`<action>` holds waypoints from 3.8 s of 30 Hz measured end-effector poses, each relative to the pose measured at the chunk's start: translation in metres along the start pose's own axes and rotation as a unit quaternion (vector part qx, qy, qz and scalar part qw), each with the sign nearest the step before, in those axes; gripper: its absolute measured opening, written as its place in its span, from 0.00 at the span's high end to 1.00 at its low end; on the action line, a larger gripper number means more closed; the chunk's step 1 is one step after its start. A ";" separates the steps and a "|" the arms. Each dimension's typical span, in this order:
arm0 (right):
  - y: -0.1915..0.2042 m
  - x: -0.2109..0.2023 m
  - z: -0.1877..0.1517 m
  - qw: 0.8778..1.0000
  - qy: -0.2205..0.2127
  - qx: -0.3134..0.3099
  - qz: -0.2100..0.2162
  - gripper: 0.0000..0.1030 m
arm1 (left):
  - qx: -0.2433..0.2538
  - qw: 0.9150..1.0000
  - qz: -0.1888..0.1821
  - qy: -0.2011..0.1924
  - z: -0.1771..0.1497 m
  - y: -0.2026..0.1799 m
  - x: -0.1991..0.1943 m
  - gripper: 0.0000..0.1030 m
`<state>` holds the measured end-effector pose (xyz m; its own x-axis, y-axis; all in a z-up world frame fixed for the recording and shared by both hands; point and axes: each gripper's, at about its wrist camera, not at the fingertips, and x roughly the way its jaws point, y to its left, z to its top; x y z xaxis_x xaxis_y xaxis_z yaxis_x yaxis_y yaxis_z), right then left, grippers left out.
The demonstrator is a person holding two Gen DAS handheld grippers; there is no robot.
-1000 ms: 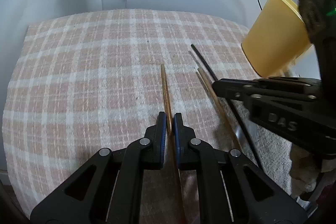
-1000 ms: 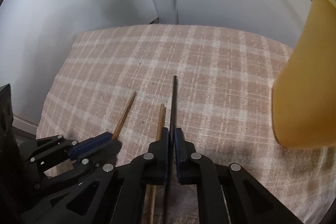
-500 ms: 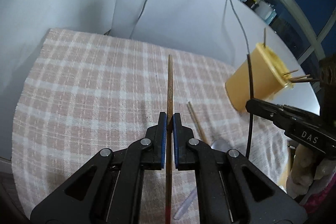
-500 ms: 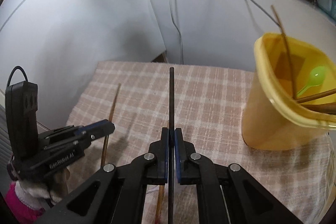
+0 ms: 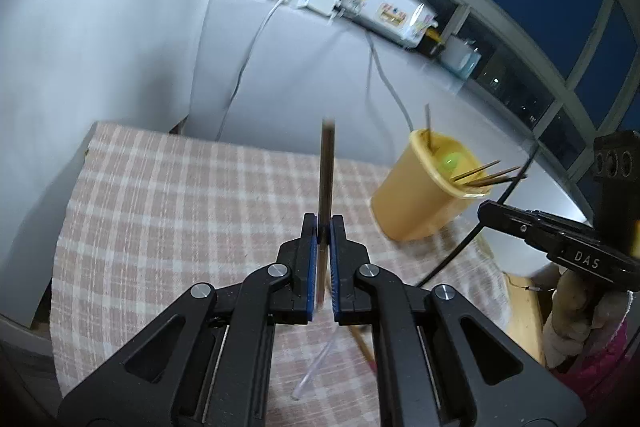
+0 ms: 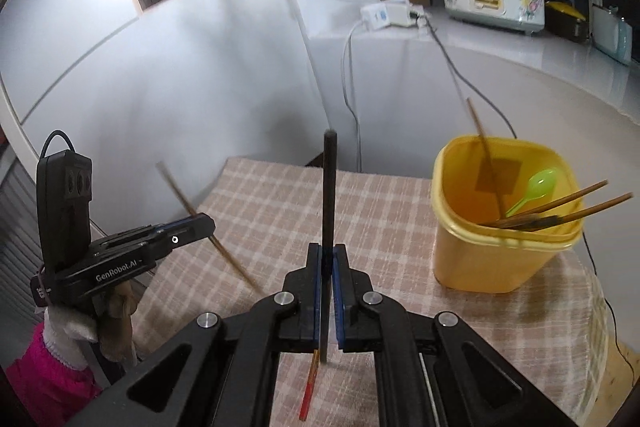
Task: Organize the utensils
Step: 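Lift both held chopsticks and carry them over the yellow bin, then open both tools to drop the chopsticks into the yellow bin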
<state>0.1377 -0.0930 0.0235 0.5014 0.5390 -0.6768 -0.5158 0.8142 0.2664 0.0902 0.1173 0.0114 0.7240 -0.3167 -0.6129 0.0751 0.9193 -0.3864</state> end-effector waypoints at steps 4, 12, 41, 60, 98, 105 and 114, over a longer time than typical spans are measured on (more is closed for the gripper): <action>-0.007 -0.017 0.005 1.000 -0.020 0.010 0.003 0.98 | 0.009 1.000 -0.011 -0.013 0.008 -0.014 -0.004 0.97; -0.016 -0.046 0.020 0.997 -0.063 0.036 0.017 0.98 | 0.019 0.998 -0.041 -0.032 0.024 -0.043 -0.007 0.97; -0.109 -0.110 0.079 0.977 -0.176 0.122 -0.018 0.98 | 0.013 0.988 -0.108 -0.109 0.104 -0.112 0.015 0.97; -0.173 -0.076 0.057 0.974 -0.141 0.172 -0.050 0.98 | 0.016 0.992 -0.112 -0.061 0.090 -0.154 0.091 0.97; -0.159 -0.024 0.037 0.985 -0.069 0.140 -0.076 0.97 | 0.010 0.996 -0.087 -0.009 0.064 -0.160 0.151 0.97; -0.156 -0.023 0.035 0.986 -0.065 0.133 -0.081 0.96 | 0.014 0.996 -0.083 -0.007 0.061 -0.161 0.151 0.97; -0.150 -0.032 0.032 0.984 -0.079 0.120 -0.106 0.59 | 0.022 0.997 -0.068 -0.014 0.056 -0.161 0.141 0.68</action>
<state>0.2215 -0.2253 0.0270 0.6914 0.3633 -0.6245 -0.2189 0.9291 0.2981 0.2185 -0.0619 0.0260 0.7243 -0.4335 -0.5362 0.2038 0.8775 -0.4341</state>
